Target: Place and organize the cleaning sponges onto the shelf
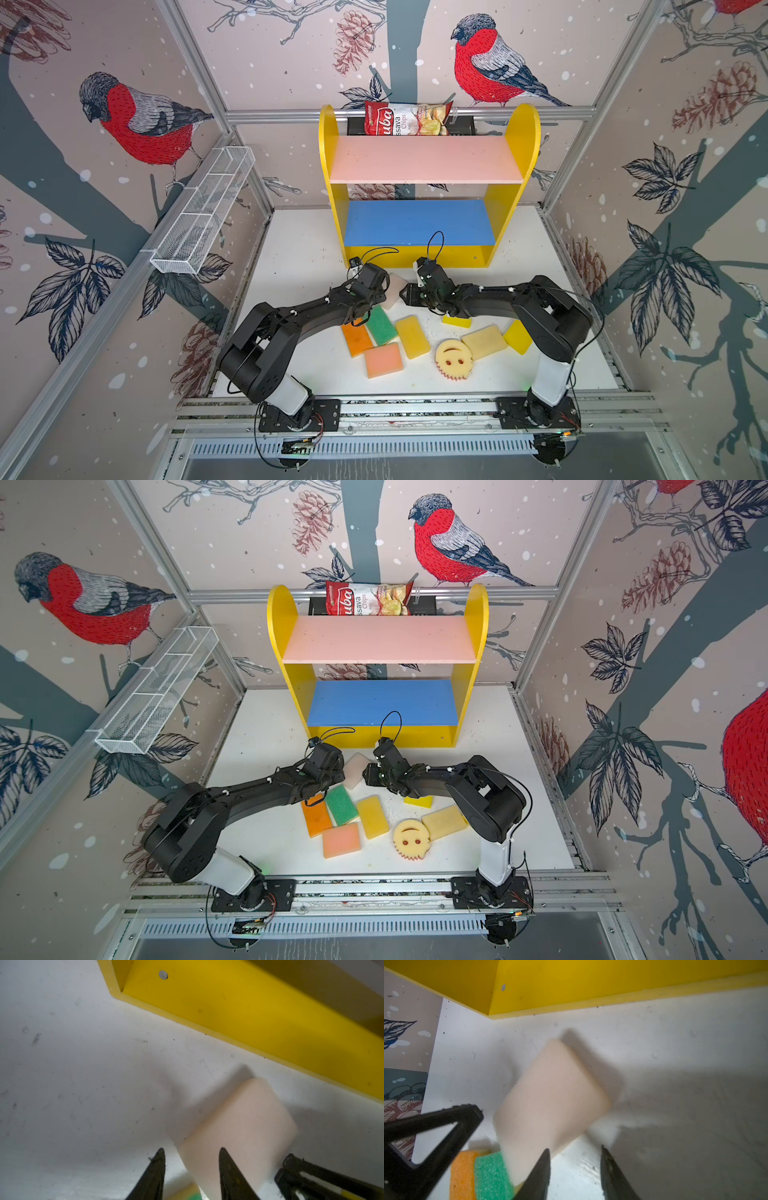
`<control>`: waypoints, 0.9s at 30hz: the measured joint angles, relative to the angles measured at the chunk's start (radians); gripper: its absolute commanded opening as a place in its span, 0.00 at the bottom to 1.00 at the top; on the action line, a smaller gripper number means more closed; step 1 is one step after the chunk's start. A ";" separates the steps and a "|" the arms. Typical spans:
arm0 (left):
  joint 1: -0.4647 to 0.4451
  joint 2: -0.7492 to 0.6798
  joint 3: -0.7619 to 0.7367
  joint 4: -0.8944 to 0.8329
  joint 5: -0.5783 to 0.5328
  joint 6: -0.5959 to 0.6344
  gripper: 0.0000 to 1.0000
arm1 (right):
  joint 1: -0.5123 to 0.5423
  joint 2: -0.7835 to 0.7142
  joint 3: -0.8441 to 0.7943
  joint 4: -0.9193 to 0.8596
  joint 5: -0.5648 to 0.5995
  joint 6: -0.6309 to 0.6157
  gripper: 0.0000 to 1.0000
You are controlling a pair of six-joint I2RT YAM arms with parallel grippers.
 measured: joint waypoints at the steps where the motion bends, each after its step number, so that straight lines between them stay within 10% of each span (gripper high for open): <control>1: 0.000 0.001 -0.001 0.000 0.003 0.000 0.41 | 0.001 0.012 0.018 0.000 -0.004 0.002 0.22; 13: 0.016 -0.060 -0.007 -0.004 -0.008 0.023 0.43 | 0.006 0.029 0.080 -0.039 -0.003 -0.008 0.46; 27: 0.035 0.019 -0.004 0.045 0.073 0.038 0.37 | 0.040 0.089 0.151 -0.071 -0.014 -0.005 0.24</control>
